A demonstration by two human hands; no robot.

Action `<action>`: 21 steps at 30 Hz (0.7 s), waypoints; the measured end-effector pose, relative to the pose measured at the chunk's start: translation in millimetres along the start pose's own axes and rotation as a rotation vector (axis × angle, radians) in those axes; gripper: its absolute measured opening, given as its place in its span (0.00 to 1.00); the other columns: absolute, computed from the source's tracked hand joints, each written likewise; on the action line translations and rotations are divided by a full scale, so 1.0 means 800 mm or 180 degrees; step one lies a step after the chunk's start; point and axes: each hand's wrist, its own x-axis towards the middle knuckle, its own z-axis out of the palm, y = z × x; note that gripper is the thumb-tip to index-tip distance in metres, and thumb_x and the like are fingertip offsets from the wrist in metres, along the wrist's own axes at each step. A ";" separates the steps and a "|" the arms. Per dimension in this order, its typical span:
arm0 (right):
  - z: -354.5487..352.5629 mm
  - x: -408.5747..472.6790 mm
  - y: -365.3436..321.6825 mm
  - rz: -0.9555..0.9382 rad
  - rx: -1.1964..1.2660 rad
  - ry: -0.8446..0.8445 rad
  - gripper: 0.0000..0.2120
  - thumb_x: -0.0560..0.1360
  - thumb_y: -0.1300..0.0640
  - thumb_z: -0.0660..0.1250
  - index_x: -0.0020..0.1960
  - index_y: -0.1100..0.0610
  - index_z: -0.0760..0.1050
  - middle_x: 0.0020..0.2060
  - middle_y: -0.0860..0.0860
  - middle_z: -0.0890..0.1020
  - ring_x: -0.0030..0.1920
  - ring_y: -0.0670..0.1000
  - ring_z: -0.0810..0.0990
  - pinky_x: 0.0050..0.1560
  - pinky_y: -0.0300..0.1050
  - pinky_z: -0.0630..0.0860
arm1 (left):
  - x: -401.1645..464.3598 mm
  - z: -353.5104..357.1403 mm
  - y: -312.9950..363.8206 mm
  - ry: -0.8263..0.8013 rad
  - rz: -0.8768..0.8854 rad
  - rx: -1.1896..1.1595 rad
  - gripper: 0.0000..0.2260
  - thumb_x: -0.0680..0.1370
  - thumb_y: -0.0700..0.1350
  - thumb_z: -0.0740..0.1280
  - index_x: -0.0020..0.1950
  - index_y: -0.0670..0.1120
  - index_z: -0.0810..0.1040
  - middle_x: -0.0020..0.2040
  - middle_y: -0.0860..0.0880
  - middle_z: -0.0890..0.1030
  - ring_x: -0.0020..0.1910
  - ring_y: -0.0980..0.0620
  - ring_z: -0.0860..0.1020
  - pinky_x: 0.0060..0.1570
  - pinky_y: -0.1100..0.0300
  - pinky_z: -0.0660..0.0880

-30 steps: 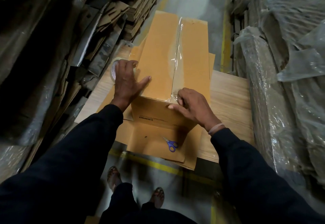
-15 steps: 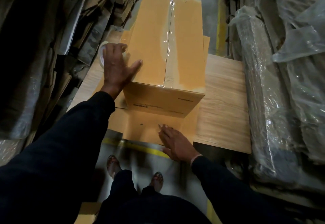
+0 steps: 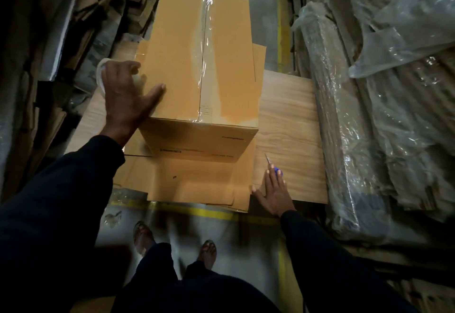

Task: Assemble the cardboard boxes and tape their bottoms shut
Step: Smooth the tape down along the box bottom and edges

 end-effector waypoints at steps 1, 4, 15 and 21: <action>-0.004 0.006 0.001 0.0093 0.0093 -0.0025 0.46 0.82 0.27 0.47 0.86 0.57 0.40 0.84 0.52 0.32 0.84 0.58 0.34 0.83 0.59 0.41 | -0.001 0.000 0.000 0.0004 -0.0004 -0.0024 0.29 0.75 0.58 0.75 0.67 0.42 0.74 0.64 0.36 0.73 0.66 0.37 0.70 0.64 0.54 0.66; -0.016 0.016 -0.004 0.0259 0.0257 -0.0106 0.46 0.82 0.27 0.46 0.86 0.57 0.39 0.84 0.53 0.32 0.84 0.59 0.35 0.83 0.60 0.41 | -0.002 0.000 0.000 0.0055 0.0030 -0.0027 0.28 0.75 0.56 0.77 0.67 0.41 0.75 0.63 0.35 0.74 0.65 0.36 0.70 0.63 0.54 0.66; -0.164 -0.026 -0.099 0.0406 0.1936 0.2162 0.31 0.87 0.57 0.61 0.85 0.61 0.53 0.86 0.49 0.42 0.84 0.47 0.45 0.81 0.41 0.55 | 0.001 0.001 -0.004 0.0144 0.0254 -0.0085 0.23 0.78 0.45 0.73 0.70 0.37 0.74 0.62 0.34 0.74 0.65 0.37 0.70 0.79 0.51 0.54; -0.254 -0.042 -0.189 -0.0505 0.2047 0.2598 0.28 0.83 0.60 0.67 0.81 0.56 0.65 0.84 0.49 0.61 0.81 0.43 0.58 0.78 0.32 0.55 | 0.000 -0.013 0.005 0.0504 0.0511 -0.0178 0.18 0.78 0.34 0.69 0.68 0.36 0.76 0.56 0.33 0.76 0.61 0.36 0.71 0.78 0.60 0.51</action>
